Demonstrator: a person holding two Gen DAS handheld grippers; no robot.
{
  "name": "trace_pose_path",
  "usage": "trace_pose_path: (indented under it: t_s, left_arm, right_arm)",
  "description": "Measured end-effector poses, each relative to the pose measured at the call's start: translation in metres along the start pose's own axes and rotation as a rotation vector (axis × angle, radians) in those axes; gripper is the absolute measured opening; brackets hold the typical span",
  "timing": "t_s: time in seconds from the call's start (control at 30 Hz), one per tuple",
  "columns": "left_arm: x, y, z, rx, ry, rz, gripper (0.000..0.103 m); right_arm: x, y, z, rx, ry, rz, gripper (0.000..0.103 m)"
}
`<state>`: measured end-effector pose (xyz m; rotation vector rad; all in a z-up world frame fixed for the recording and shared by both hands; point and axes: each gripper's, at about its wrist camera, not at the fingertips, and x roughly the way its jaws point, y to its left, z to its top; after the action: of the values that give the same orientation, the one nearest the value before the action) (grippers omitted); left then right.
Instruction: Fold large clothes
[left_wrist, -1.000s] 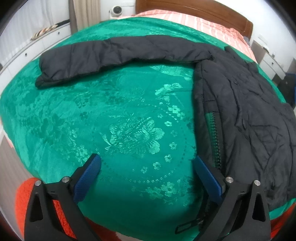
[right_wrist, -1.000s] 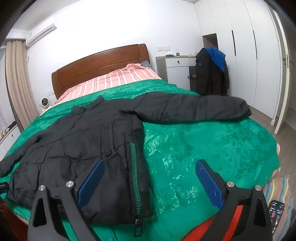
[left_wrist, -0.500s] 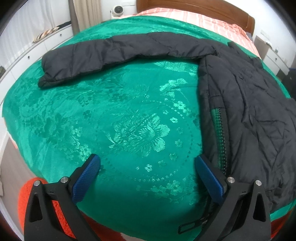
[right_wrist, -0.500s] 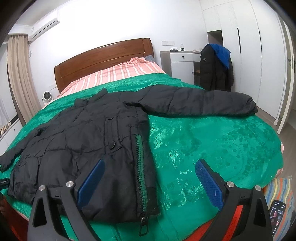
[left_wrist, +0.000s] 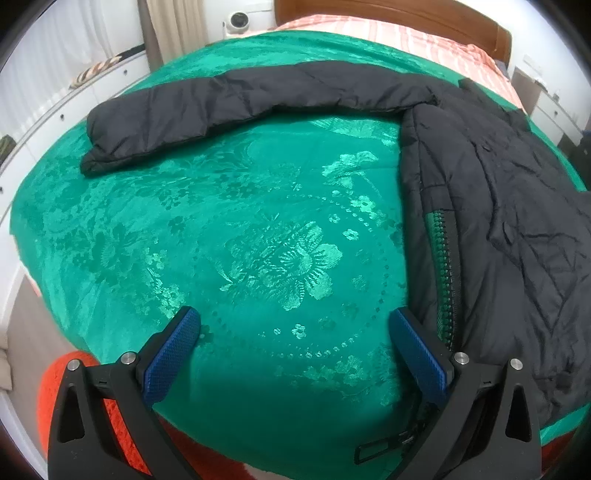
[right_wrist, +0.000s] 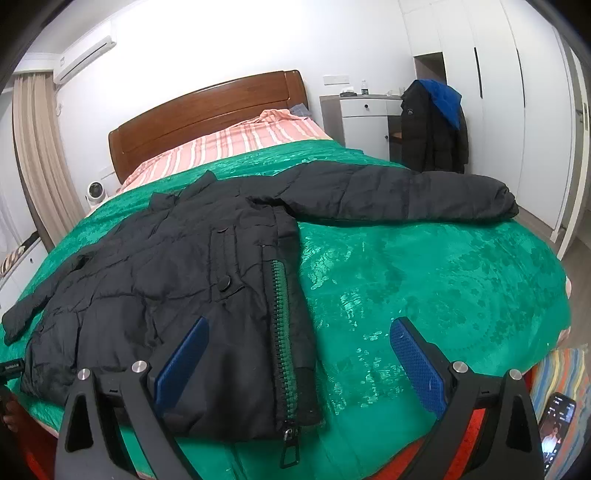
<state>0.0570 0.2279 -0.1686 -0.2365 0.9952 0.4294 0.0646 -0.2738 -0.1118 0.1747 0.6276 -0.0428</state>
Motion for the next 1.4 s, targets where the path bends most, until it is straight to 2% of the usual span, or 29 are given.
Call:
trace_pose_path:
  t_s: [0.67, 0.73, 0.77, 0.83, 0.9, 0.97, 1.07, 1.13, 1.23, 1.3, 1.37, 1.4]
  left_arm:
    - [-0.003, 0.003, 0.001, 0.027, 0.013, 0.003, 0.102]
    - [-0.017, 0.013, 0.005, -0.009, -0.024, 0.008, 0.102]
    - [-0.029, 0.023, 0.006, -0.050, -0.064, -0.038, 0.102]
    - [-0.042, 0.039, 0.008, -0.123, -0.084, -0.206, 0.102]
    - [-0.042, 0.044, 0.008, -0.156, -0.025, -0.389, 0.102]
    - [-0.033, 0.033, 0.003, -0.128, 0.062, -0.494, 0.102]
    - [-0.023, 0.004, -0.008, -0.028, 0.132, -0.542, 0.102]
    - [-0.023, -0.015, -0.012, 0.056, 0.136, -0.529, 0.102]
    - [-0.023, -0.026, -0.013, 0.102, 0.137, -0.512, 0.101]
    - [-0.023, -0.027, -0.013, 0.096, 0.143, -0.514, 0.094]
    - [-0.023, -0.026, -0.013, 0.094, 0.158, -0.512, 0.076]
    - [-0.022, -0.026, -0.013, 0.093, 0.162, -0.508, 0.074]
  right_arm:
    - [0.002, 0.007, 0.000, -0.023, 0.018, 0.010, 0.097]
    - [0.000, 0.001, 0.005, -0.002, 0.028, 0.026, 0.097]
    - [-0.002, -0.005, 0.010, 0.013, 0.041, 0.046, 0.097]
    - [-0.001, -0.013, 0.016, 0.014, 0.094, 0.083, 0.097]
    - [0.004, -0.016, 0.019, 0.004, 0.173, 0.143, 0.097]
    - [0.009, -0.015, 0.017, -0.012, 0.268, 0.219, 0.097]
    - [0.018, -0.007, 0.010, -0.031, 0.347, 0.289, 0.097]
    - [0.027, -0.001, 0.005, -0.035, 0.383, 0.311, 0.097]
    - [0.041, 0.006, 0.000, -0.012, 0.413, 0.323, 0.097]
    - [0.050, 0.011, -0.005, 0.008, 0.431, 0.331, 0.097]
    - [0.056, 0.019, -0.009, -0.001, 0.439, 0.320, 0.097]
    - [0.057, 0.023, -0.010, -0.012, 0.436, 0.309, 0.096]
